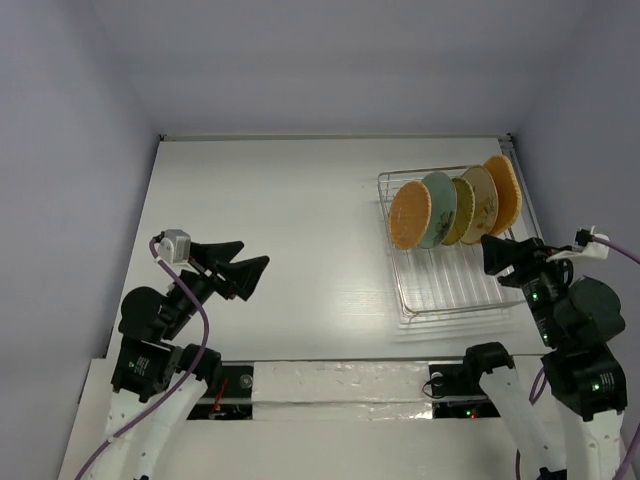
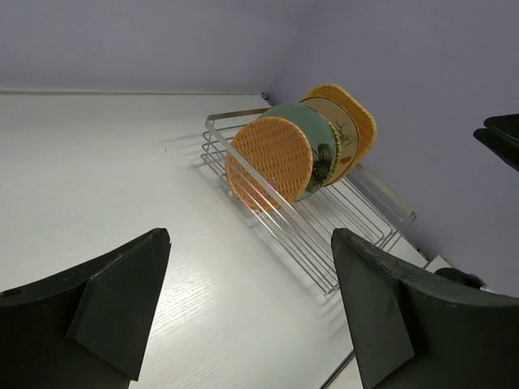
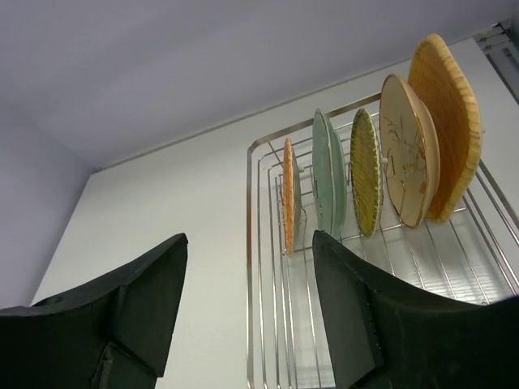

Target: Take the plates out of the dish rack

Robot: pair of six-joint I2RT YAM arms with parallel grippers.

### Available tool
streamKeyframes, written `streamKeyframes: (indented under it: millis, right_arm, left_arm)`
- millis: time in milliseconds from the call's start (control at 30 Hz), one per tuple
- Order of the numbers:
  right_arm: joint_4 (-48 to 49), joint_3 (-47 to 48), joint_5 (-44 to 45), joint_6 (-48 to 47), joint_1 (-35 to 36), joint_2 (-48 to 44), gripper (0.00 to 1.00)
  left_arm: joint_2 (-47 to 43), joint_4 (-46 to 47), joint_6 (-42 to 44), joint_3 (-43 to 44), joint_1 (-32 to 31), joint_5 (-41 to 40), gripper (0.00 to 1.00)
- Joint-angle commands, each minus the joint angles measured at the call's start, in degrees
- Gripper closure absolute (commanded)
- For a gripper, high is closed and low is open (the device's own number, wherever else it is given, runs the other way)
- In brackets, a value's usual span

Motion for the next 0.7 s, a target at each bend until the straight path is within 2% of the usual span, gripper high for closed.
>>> streamKeyframes:
  millis: [0, 67, 100, 200, 233, 300, 333, 500, 600, 667]
  right_arm:
    - [0.07, 1.39, -3.43, -1.66, -0.13, 2.96, 0.4]
    - [1.82, 0.26, -3.96, -1.22, -0.13, 4.36, 0.5]
    - [2.52, -0.19, -3.87, -0.87, -0.13, 4.81, 0.71]
    - [5.25, -1.15, -1.51, 0.1, -0.13, 7.61, 1.0]
    - [6.04, -1.07, 0.07, 0.8, -0.13, 8.58, 1.0]
    - [7.44, -1.33, 1.04, 1.33, -0.13, 11.65, 1.0]
    - [8.93, -1.59, 1.74, 1.59, -0.13, 12.71, 1.0]
    - [14.47, -4.32, 3.34, 3.35, -0.13, 19.48, 1.0]
    - [18.43, -5.64, -1.14, 3.18, -0.13, 25.54, 1.0]
    - [20.19, -5.55, -1.94, 3.0, 1.09, 30.18, 0.98]
  left_arm:
    - [-0.55, 1.89, 0.56, -0.59, -0.29, -0.18, 0.23]
    - [-0.72, 1.97, 0.47, -0.76, -0.29, 0.08, 0.24]
    - [-0.81, 2.58, 0.39, -1.11, -0.29, 0.78, 0.26]
    - [-0.55, 3.03, -0.05, -1.47, -0.29, 1.14, 0.45]
    - [-0.46, 2.94, -0.05, -1.38, -0.29, 0.88, 0.61]
    - [-0.29, 2.51, 0.04, -1.29, -0.29, 0.18, 0.84]
    - [-0.29, 2.24, 0.04, -1.29, -0.29, -0.26, 1.0]
    - [-0.02, 0.84, -0.31, -1.03, -0.29, -3.6, 1.0]
    - [-0.11, 0.74, -0.32, -1.03, -0.29, -3.96, 1.0]
    - [-0.02, 0.83, -0.4, -1.12, -0.29, -3.87, 0.92]
